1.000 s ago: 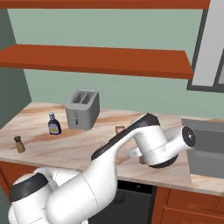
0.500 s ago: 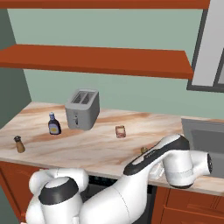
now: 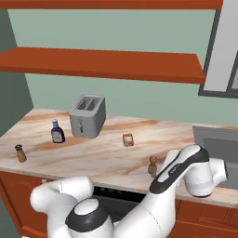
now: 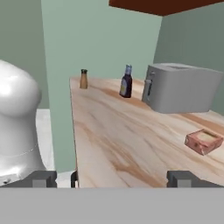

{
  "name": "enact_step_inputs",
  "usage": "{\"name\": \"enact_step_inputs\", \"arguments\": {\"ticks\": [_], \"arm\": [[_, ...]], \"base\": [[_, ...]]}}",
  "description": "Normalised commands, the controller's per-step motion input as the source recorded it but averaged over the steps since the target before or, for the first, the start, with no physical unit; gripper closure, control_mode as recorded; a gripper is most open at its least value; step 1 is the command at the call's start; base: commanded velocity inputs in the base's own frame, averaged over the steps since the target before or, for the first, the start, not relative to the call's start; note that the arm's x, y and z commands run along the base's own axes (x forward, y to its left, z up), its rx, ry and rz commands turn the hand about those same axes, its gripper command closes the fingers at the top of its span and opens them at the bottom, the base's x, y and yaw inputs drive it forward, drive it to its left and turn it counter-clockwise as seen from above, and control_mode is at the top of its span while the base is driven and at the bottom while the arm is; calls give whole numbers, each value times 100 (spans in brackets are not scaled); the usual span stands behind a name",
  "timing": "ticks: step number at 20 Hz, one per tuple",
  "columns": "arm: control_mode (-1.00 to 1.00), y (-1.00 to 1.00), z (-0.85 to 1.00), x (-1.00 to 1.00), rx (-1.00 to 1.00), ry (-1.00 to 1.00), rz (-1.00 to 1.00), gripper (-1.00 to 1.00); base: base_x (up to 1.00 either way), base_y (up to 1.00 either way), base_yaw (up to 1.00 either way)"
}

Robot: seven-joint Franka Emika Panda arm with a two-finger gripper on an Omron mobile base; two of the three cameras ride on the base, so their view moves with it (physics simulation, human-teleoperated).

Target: There are various items on the counter. Only move the condiments/shakers into the cabinet.

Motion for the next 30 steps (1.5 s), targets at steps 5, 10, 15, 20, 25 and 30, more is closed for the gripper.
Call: {"name": "enact_step_inputs", "arguments": {"ticks": [5,10,15,20,25,30], "arm": [[-100,0,-18,43,0,7,-1,-100],[-100,0,-28,44,-1,14,-1,-100],[-100,0,-29,22,0,17,-3,-100],[-100,-1,-21,9,0,14,-7,-100],[-100,-18,-15,1,0,8,-12,-100],[-100,-16,-8,6,0,2,-11,-100]], "base": [[0,0,0],[0,0,0],[0,0,0],[0,0,0],[0,0,0],[0,0,0]]}}
